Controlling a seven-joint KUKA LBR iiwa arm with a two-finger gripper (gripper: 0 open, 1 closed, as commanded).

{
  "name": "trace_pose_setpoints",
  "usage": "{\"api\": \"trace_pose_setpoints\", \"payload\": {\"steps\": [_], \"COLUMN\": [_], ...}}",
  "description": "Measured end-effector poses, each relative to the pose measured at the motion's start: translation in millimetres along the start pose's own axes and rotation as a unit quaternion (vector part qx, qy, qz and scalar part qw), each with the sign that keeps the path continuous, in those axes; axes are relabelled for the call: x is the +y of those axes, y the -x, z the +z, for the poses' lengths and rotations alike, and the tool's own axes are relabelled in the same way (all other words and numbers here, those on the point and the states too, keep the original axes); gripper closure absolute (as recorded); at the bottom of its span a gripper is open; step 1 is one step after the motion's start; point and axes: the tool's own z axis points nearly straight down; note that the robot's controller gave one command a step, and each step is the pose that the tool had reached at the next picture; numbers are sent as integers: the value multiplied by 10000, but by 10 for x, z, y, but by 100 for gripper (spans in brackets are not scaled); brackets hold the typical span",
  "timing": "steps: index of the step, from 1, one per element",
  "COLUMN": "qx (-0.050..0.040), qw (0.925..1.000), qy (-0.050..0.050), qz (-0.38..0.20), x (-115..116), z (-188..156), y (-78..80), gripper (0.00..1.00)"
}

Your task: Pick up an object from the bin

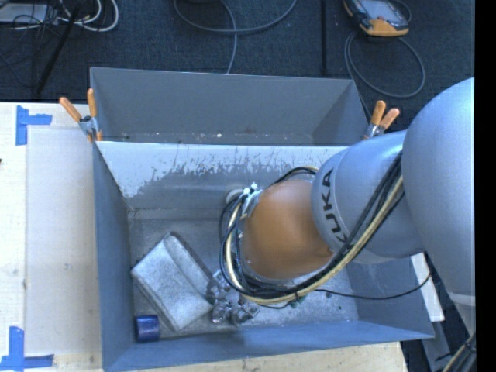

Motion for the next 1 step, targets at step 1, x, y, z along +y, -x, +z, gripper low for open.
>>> {"api": "trace_pose_setpoints", "payload": {"steps": [1], "qx": [70], "qw": [9640], "qy": [49], "qz": [-2659], "x": [159], "z": [-1570], "y": [119], "gripper": [100]}}
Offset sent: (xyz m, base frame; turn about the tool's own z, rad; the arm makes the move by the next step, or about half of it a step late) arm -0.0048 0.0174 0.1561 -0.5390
